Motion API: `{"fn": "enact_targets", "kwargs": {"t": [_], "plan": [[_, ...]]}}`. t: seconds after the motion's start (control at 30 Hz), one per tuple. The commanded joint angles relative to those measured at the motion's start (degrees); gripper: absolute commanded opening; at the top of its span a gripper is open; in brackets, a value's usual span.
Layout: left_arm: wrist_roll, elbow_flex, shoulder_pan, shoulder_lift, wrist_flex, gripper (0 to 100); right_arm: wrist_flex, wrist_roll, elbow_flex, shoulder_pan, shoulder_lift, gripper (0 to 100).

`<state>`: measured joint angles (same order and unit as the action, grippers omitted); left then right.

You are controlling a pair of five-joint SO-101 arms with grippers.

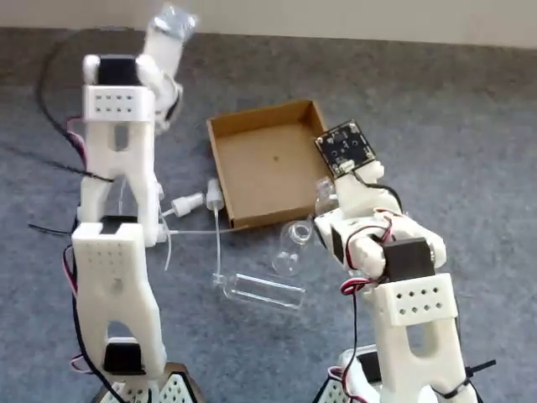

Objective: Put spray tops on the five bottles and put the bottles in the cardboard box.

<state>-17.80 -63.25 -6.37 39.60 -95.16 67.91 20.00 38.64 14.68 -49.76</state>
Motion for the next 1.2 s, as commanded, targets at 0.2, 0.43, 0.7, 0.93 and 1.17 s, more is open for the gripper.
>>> {"fn": "enact_targets", "kwargs": {"t": [0.2, 0.43, 0.7, 0.93, 1.17], "plan": [[9.9, -17.8, -0.4, -27.7, -5.5, 4, -10.9, -7.7, -9.5, 11.0, -2.9, 0.5], [15.6, -17.8, 3.9, -48.2, -5.5, 4, -21.2, -9.1, 1.9, 24.0, -18.7, 0.5], [20.7, -17.7, 17.4, -53.1, -3.6, 4, -34.2, -12.0, 25.1, 24.7, -34.2, 0.5], [20.3, -13.8, 31.7, -48.6, 3.2, 4, -34.2, -13.2, 28.5, 24.7, -40.9, 0.5], [20.3, -12.1, 36.1, -41.3, 6.5, 4, -34.2, -13.5, 32.1, 24.7, -44.9, 0.5]]}}
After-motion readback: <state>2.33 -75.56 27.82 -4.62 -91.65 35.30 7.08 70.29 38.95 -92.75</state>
